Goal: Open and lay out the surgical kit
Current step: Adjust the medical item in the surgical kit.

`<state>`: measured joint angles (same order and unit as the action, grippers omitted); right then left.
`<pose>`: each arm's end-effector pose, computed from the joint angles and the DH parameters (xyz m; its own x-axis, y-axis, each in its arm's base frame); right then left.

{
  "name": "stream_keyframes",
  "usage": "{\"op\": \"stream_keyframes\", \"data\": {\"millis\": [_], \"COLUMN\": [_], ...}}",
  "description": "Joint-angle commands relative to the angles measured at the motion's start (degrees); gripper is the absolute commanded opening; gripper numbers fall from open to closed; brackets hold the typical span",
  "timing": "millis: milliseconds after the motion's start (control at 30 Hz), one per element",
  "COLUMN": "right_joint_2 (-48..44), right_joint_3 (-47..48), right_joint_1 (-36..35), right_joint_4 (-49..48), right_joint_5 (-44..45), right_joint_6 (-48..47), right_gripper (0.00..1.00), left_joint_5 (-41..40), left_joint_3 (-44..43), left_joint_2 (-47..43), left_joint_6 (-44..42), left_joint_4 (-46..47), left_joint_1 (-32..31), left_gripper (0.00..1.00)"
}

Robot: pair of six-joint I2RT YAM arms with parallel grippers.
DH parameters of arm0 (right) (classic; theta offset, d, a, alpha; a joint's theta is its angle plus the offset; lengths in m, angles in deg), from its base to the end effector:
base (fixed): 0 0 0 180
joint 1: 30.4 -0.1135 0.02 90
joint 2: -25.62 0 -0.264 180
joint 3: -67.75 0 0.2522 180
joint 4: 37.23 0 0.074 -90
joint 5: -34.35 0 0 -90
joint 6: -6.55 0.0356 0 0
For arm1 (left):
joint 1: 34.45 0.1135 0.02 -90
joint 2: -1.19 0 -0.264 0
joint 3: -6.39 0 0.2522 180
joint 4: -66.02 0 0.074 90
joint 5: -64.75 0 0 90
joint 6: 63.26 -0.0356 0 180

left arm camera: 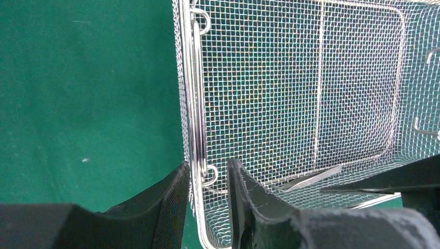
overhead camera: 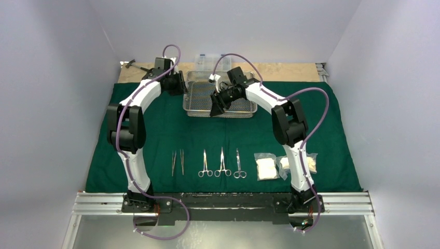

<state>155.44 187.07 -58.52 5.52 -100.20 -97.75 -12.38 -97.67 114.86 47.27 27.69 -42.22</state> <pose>0.4261 0.2560 0.1907 -0.5104 -0.4723 -0.7186 -0.8587 0.3241 0.3969 0.4423 -0.0684 0.2325 -0.7870 -0.2377 -0.5694 0.0039 0.9209 -0.3898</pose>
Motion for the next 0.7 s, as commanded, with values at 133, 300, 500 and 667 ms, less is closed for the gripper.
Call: {"op": "stream_keyframes", "data": {"millis": [133,300,500,667], "right_joint_2": [1.68,2.83,4.9,2.23], "right_joint_3": [2.36,2.87,3.97,0.59], "right_joint_1": [-0.44,-0.75,-1.74,-1.88], "right_joint_4": [6.44,6.09,6.4,0.32], "right_joint_5": [2.36,2.11,4.0,12.98], "right_joint_6": [-5.64,-6.21,-7.16,-4.88], "right_gripper": [0.57,0.55,0.51,0.53], "left_joint_5": [1.02,1.36,1.73,1.92], "left_joint_3": [0.29,-0.11,-0.06,-0.05], "left_joint_2": [-0.6,-0.25,-0.08,-0.24], "left_joint_6": [2.38,2.23,2.33,2.33], "left_joint_4": [2.94,3.14,3.13,3.05], "left_joint_1": [0.48,0.48,0.47,0.48], "left_gripper": [0.3,0.29,0.28,0.28]}}
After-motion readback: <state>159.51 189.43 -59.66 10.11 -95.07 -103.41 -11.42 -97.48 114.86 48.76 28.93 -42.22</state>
